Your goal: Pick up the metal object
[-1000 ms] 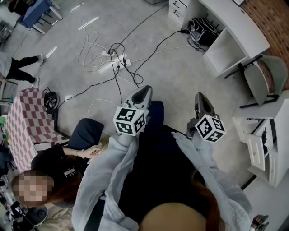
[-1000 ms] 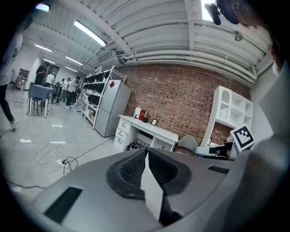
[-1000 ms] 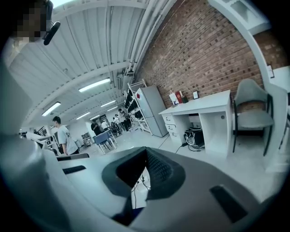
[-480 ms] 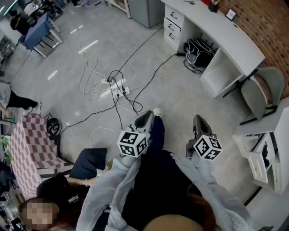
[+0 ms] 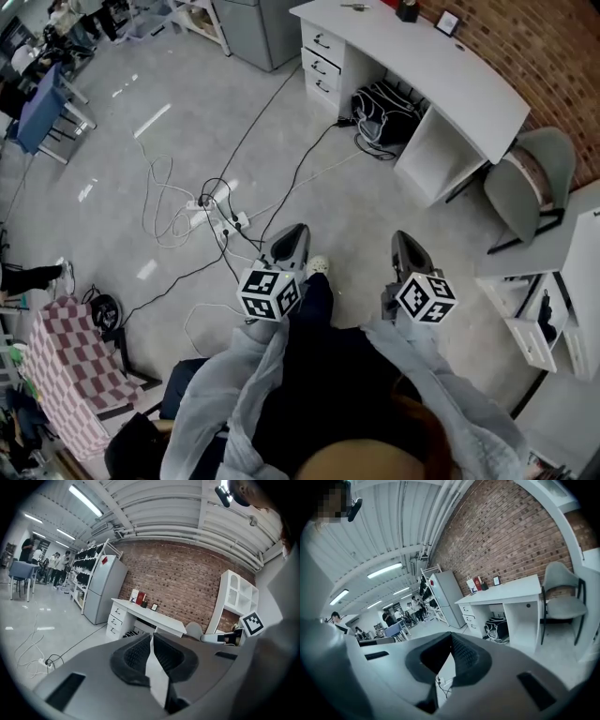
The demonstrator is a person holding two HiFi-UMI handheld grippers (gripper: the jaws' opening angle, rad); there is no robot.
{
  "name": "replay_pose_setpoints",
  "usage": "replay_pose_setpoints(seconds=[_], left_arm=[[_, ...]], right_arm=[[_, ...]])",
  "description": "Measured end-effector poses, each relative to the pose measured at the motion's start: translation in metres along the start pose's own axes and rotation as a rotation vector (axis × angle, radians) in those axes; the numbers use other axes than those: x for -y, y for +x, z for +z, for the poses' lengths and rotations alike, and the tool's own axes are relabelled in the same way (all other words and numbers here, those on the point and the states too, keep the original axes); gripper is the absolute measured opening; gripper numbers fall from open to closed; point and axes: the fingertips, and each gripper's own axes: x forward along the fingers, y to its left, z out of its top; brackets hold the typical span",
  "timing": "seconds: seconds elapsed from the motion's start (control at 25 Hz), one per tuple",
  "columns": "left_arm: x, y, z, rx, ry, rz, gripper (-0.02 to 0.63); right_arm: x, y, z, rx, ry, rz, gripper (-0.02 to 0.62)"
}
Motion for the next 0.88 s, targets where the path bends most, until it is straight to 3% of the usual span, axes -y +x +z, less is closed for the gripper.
replay_pose_setpoints(seconds=[0.48, 0.88], left_arm=[[-0.065, 0.118, 0.059, -0.008, 0.017, -0.061, 0.037], [-0.091, 0.163, 0.08, -0.022, 0.018, -0.074, 0.037]], right_arm=[[0.011, 0.117, 0.061, 0.034, 0.021, -0.038, 0.006], [0.009, 0.181, 0.076, -0.004, 0.081, 0.028, 0.006]])
